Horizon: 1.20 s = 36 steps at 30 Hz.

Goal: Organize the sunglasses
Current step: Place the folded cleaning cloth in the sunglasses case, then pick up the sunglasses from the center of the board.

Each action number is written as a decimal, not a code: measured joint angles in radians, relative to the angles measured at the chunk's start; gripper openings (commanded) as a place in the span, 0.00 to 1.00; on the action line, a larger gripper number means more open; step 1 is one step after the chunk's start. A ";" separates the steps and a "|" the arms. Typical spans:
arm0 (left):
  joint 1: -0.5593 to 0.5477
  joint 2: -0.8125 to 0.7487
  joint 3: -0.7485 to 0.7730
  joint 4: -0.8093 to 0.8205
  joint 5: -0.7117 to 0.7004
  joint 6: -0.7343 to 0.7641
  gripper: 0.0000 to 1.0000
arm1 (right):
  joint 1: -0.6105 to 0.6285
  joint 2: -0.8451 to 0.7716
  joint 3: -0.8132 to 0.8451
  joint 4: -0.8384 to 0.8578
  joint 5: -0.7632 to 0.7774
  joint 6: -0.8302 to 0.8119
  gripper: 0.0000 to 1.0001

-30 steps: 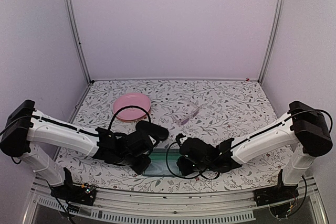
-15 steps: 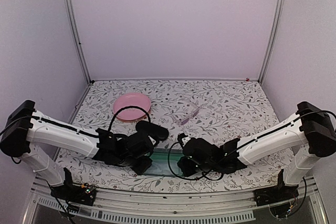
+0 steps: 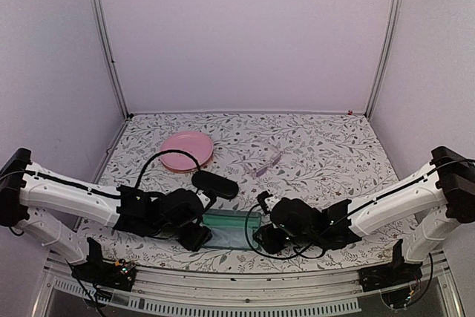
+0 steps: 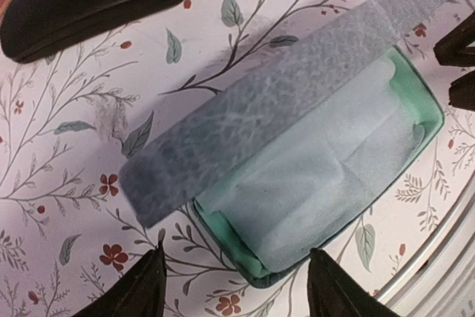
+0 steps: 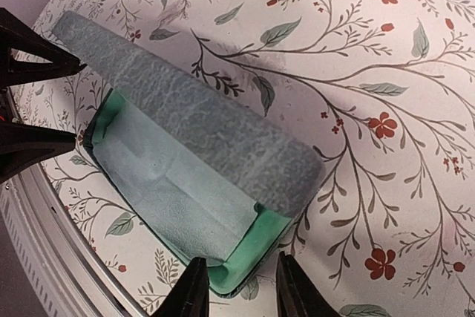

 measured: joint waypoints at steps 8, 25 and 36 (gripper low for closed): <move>0.032 -0.176 -0.114 0.056 0.043 -0.011 0.73 | -0.004 -0.080 -0.021 -0.002 -0.006 0.010 0.46; 0.320 -0.396 -0.160 0.176 0.191 0.046 0.80 | -0.487 -0.264 0.051 -0.127 -0.191 -0.144 0.65; 0.391 -0.317 -0.132 0.228 0.254 0.102 0.94 | -0.736 0.154 0.516 -0.200 -0.295 -0.309 0.71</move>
